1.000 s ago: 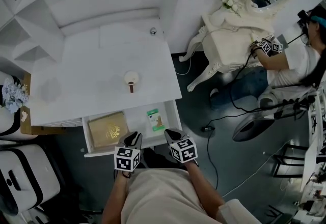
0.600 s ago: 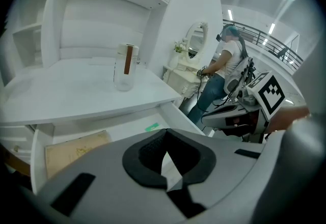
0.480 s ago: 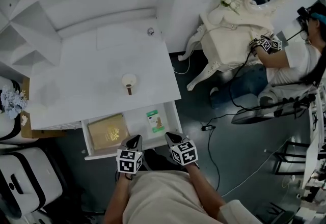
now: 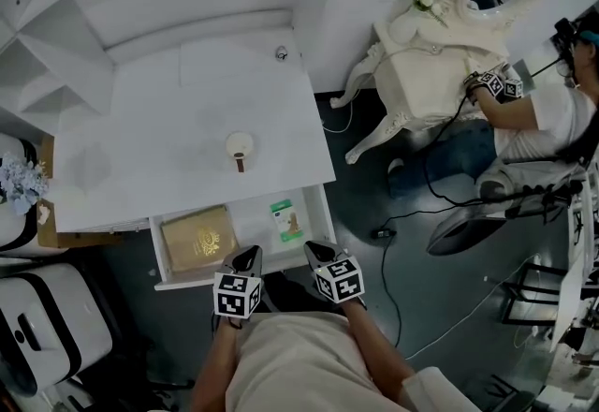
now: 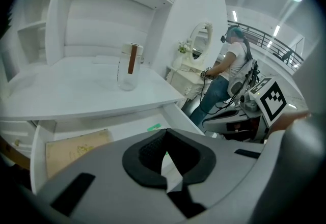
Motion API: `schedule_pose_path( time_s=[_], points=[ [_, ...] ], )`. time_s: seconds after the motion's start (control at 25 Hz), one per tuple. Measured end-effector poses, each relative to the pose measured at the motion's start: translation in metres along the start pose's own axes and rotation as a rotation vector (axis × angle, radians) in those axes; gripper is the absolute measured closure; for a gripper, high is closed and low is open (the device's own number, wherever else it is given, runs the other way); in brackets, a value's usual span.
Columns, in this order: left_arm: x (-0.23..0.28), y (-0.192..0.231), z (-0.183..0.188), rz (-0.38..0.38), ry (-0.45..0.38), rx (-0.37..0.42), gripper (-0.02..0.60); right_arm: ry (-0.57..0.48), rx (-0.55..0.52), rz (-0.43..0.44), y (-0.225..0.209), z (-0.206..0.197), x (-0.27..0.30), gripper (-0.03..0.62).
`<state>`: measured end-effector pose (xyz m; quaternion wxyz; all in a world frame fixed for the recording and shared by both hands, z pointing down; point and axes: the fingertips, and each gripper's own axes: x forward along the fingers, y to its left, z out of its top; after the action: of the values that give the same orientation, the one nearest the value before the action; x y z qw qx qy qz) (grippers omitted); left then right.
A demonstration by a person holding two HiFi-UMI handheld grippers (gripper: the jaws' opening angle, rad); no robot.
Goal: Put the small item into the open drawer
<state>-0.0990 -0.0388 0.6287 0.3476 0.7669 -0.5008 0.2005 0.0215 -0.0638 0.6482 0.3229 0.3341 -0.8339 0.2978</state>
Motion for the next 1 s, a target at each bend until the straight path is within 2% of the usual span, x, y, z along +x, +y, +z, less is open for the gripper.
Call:
schedule_pose_path(
  time_s=[0.44,1.0],
  points=[
    [-0.0067,0.0058,0.0008,0.014,-0.015,-0.016,0.566,0.001,-0.013,0.032,0.0074,0.0052,0.0072,0.569],
    [-0.0067,0.0039,0.0010,0.006,-0.020,0.002,0.566,0.005,-0.024,0.022,0.0060,0.0042,0.0072,0.569]
  ],
)
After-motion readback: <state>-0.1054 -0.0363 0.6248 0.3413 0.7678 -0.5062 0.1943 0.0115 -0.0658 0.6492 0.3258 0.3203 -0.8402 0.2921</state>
